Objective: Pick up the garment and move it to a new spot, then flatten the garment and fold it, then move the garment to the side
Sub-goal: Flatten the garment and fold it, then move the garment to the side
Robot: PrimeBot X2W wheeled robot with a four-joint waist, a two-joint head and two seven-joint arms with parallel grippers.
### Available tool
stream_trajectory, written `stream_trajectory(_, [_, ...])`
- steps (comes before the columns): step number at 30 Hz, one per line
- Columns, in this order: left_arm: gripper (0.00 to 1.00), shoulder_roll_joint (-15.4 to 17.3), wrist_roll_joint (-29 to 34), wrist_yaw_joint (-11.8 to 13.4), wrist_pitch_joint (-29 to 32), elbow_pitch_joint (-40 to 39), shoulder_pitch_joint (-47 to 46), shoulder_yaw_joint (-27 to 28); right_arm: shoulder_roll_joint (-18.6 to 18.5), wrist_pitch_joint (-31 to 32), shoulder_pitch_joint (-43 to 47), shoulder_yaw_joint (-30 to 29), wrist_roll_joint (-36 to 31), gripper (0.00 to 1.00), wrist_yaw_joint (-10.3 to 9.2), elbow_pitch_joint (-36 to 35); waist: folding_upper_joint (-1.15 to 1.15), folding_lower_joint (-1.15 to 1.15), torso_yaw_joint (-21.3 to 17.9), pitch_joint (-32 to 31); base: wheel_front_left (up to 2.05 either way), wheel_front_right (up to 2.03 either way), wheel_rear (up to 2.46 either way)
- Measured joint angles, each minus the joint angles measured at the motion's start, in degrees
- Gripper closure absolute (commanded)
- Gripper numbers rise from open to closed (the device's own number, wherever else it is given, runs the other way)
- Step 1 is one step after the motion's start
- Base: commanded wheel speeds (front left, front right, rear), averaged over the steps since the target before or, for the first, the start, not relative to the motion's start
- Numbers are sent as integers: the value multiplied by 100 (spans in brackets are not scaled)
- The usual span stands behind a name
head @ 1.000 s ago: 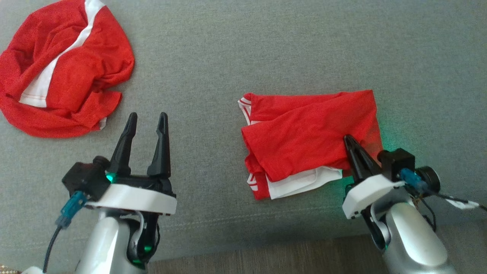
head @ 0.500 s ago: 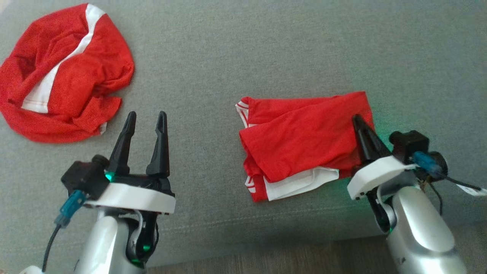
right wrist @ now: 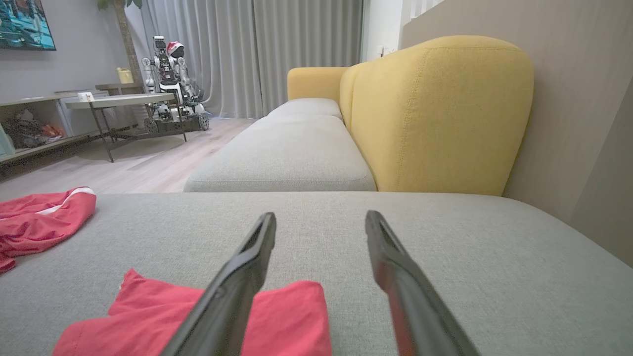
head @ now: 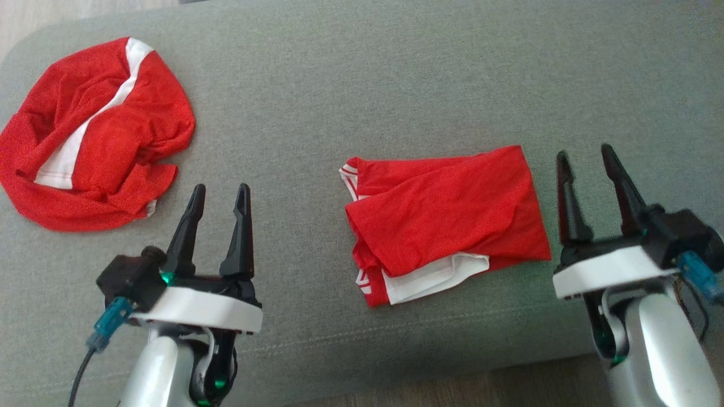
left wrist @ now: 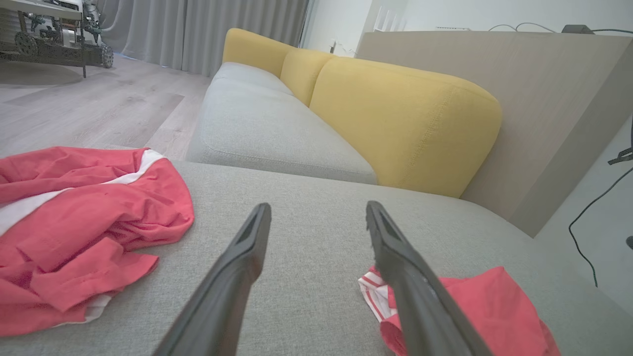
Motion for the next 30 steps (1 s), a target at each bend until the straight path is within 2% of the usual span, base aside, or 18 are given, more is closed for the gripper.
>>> stream_trajectory(6, [0, 0, 0, 33, 0, -23, 108, -80, 48, 0, 313, -132, -137, 0, 0, -272, 0, 0, -28, -15, 0, 0, 0])
stream_trajectory(21, [0, 0, 0, 33, 0, -21, 174, -149, 70, 0, 403, -89, -129, 0, 0, -179, 0, 0, -39, 59, 0, 0, 0])
stream_trajectory(27, [0, 0, 7, 30, 0, -20, 164, -170, 76, 0, 321, -55, -154, 0, 0, 949, 0, 0, -16, 140, 0, 0, 0])
stream_trajectory(30, [0, 1, 7, 25, 0, -20, 144, -181, 75, 0, 28, -24, 69, 0, 0, 1402, 0, 0, 15, 220, 0, 0, 0])
